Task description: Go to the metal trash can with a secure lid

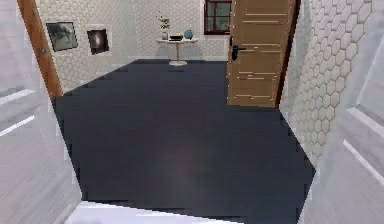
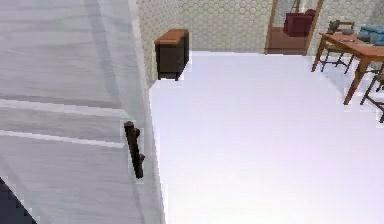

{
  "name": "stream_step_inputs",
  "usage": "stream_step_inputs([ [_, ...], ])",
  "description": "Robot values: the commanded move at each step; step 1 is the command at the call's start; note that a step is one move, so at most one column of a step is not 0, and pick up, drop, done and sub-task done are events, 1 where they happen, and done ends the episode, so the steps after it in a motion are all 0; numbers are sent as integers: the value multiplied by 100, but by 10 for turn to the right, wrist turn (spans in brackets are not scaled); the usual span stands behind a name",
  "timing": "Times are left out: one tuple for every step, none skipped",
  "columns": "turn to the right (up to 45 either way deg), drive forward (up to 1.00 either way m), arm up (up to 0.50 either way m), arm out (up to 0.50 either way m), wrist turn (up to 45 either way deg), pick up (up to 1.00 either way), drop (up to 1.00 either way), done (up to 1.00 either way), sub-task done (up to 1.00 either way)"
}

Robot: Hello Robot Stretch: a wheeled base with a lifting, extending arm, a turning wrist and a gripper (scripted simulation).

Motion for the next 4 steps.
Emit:
stream_step_inputs([
  [0, 100, 0, 0, 0, 0, 0, 0, 0],
  [0, 100, 0, 0, 0, 0, 0, 0, 0],
  [0, 100, 0, 0, 0, 0, 0, 0, 0],
  [0, 25, 0, 0, 0, 0, 0, 0, 0],
])
